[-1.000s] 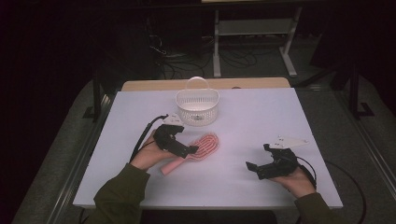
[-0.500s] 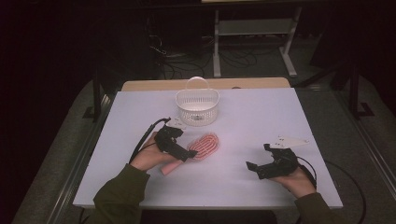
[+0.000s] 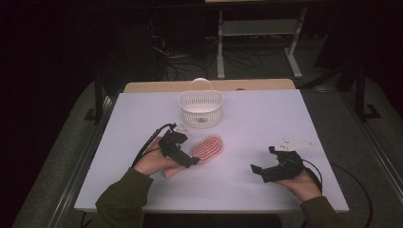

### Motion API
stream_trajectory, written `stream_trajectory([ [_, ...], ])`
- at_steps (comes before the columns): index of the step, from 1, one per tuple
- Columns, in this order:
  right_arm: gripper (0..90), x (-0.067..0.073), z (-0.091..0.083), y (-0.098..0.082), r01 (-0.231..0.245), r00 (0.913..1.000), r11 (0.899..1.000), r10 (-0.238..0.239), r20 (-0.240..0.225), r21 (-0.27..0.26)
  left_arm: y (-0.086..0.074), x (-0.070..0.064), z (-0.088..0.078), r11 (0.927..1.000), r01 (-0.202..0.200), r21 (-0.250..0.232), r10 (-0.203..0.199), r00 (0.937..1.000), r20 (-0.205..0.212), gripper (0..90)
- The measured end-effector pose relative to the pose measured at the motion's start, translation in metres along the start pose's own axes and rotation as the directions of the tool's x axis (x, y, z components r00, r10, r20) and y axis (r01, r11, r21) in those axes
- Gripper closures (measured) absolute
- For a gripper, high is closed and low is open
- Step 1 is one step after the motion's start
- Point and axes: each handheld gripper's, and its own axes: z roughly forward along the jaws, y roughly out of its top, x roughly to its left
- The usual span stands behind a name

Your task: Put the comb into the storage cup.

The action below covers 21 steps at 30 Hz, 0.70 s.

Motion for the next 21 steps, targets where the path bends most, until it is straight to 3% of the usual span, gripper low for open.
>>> stream_trajectory([
  [21, 0.0, 0.000, 0.000, 0.000, -0.002, 1.0000, 1.000, 0.002, -0.001, 0.001, -0.006, -0.001, 0.011, 0.9941, -0.003, 0.109, 0.005, 0.9998, -0.018, 0.0],
])
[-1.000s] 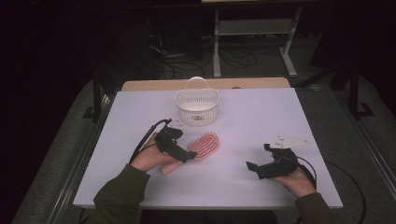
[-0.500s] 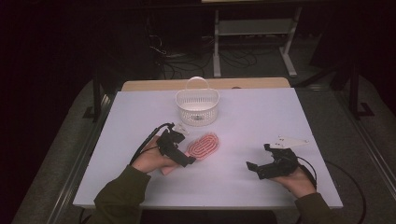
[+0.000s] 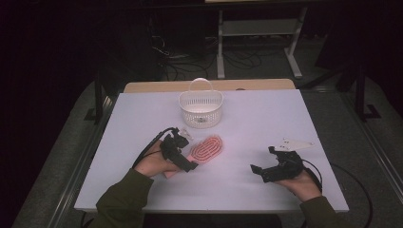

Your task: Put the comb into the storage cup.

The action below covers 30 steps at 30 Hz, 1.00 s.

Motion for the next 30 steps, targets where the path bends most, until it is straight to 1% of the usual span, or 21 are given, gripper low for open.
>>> stream_trajectory([
  [3, 0.0, 0.0000, 0.0000, 0.0000, 0.001, 1.0000, 1.000, -0.001, 0.000, 0.000, -0.0006, -0.0001, 0.0010, 0.9999, -0.002, 0.012, 0.003, 1.0000, -0.006, 0.4],
  [7, 0.0, -0.0003, -0.0001, -0.0001, 0.002, 1.0000, 1.000, -0.002, 0.000, 0.000, -0.0013, -0.0006, 0.0026, 0.9997, -0.003, 0.025, 0.003, 1.0000, -0.004, 1.6],
  [11, 0.0, -0.0002, 0.0000, -0.0001, 0.001, 1.0000, 1.000, -0.001, 0.000, 0.001, -0.0017, -0.0015, 0.0032, 0.9992, -0.012, 0.039, 0.012, 0.9999, -0.002, 3.9],
  [14, 0.0, 0.0000, 0.0000, -0.0001, 0.000, 1.0000, 1.000, 0.000, -0.001, 0.001, -0.0021, -0.0025, 0.0027, 0.9991, -0.012, 0.040, 0.011, 0.9999, 0.006, 7.6],
  [17, 0.0, 0.0000, 0.0004, -0.0002, 0.000, 1.0000, 1.000, 0.000, 0.000, 0.001, -0.0024, -0.0026, 0.0020, 0.9987, -0.021, 0.047, 0.021, 0.9997, 0.014, 12.2],
  [24, 0.0, -0.0005, 0.0003, -0.0001, -0.002, 1.0000, 1.000, 0.002, 0.000, 0.000, -0.0024, -0.0022, 0.0010, 0.9983, -0.018, 0.055, 0.017, 0.9996, 0.024, 21.8],
  [28, 0.0, -0.0004, 0.0003, -0.0002, -0.003, 1.0000, 1.000, 0.003, 0.000, 0.000, -0.0023, -0.0023, 0.0013, 0.9977, -0.014, 0.066, 0.013, 0.9997, 0.019, 25.7],
  [30, 0.0, -0.0006, 0.0002, -0.0002, -0.003, 1.0000, 1.000, 0.003, 0.001, 0.000, -0.0020, -0.0027, 0.0020, 0.9977, -0.017, 0.066, 0.015, 0.9996, 0.024, 27.3],
])
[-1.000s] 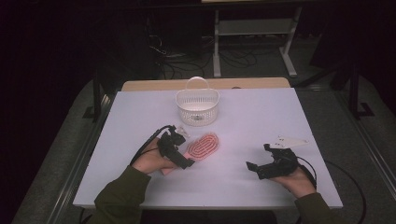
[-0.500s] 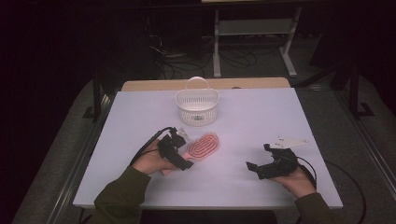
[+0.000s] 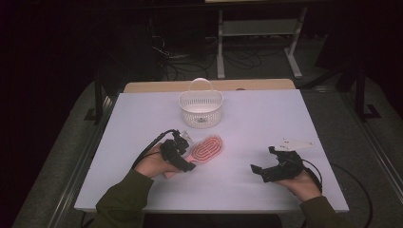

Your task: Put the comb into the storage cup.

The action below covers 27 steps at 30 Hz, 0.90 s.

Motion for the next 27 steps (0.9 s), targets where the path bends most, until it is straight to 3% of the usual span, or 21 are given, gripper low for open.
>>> stream_trajectory([
  [16, 0.0, -0.0008, 0.0000, 0.0001, -0.005, 1.0000, 1.000, 0.005, 0.000, -0.002, 0.0035, -0.0015, 0.0020, 0.9999, 0.010, 0.009, -0.010, 0.9997, -0.023, 46.2],
  [27, 0.0, -0.0010, -0.0001, -0.0002, -0.007, 1.0000, 1.000, 0.007, 0.000, -0.002, 0.0056, -0.0043, 0.0060, 0.9995, 0.000, 0.030, 0.001, 0.9989, -0.047, 53.6],
])
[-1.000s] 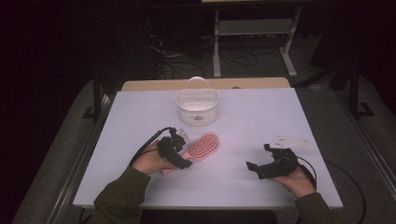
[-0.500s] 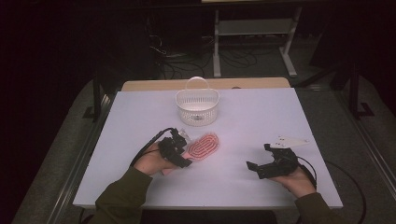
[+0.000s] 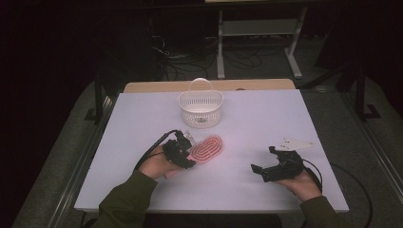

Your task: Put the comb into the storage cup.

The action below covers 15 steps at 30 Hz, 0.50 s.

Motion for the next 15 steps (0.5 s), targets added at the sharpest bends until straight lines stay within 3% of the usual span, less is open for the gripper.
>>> stream_trajectory([
  [5, 0.0, -0.0008, -0.0005, -0.0003, -0.003, 1.0000, 1.000, 0.003, 0.003, -0.001, 0.0017, -0.0032, 0.0026, 0.9997, -0.016, 0.020, 0.017, 0.9998, -0.011, 55.5],
  [15, 0.0, -0.0007, -0.0001, -0.0002, -0.003, 1.0000, 1.000, 0.003, 0.002, -0.003, 0.0037, -0.0040, 0.0033, 0.9994, 0.000, 0.033, 0.001, 0.9998, -0.021, 58.3],
])
